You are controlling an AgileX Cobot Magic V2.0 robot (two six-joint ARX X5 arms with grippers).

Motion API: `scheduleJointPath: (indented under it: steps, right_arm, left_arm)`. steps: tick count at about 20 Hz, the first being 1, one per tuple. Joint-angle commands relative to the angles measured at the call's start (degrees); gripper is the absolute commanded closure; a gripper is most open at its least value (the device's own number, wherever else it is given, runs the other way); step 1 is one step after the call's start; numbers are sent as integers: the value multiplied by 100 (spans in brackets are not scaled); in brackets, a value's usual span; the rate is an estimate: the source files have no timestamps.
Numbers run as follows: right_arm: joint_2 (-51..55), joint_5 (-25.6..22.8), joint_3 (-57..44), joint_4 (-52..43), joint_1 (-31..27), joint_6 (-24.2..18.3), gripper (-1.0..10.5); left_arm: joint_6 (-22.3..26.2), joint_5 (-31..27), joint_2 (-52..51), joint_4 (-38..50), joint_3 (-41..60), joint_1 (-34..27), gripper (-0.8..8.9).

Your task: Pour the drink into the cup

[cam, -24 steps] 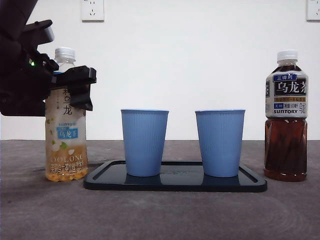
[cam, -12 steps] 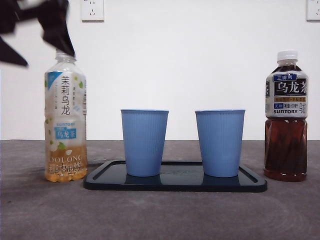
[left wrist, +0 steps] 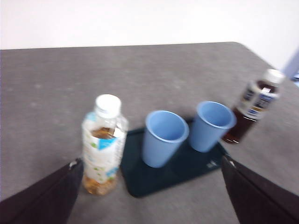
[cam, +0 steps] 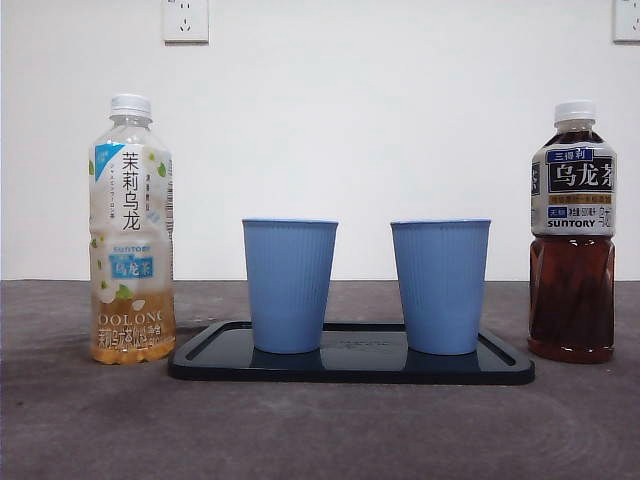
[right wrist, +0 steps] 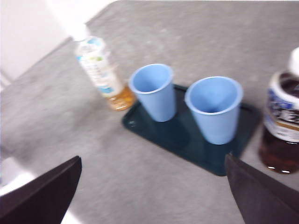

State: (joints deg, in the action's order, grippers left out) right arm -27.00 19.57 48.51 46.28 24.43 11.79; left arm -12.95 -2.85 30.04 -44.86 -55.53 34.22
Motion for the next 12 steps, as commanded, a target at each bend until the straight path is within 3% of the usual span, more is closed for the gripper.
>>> scheduleJointPath:
  steps: [1,4,9,10,11,12]
  right_arm:
    - [-24,127,66,-33,35,-28,457]
    - [-22,151,66,-35,35,-26,457]
    - [-22,153,66,-35,35,-24,457]
    - [-22,151,66,-35,35,-24,465]
    - [-22,153,66,-33,35,-22,573]
    - [-22,157,66,-20,35,-24,858]
  left_arm:
    - [164,166,-70,-348,-92,42,346]
    - [199,168,-105,-892,-92,42,346]
    - [201,168,-105,-960,-92,42,353]
    - [208,166,-105,-962,-92,42,404]
    - [243,168,-105,-966,-92,42,556]
    - [317,166,-103,-966,-92,42,831]
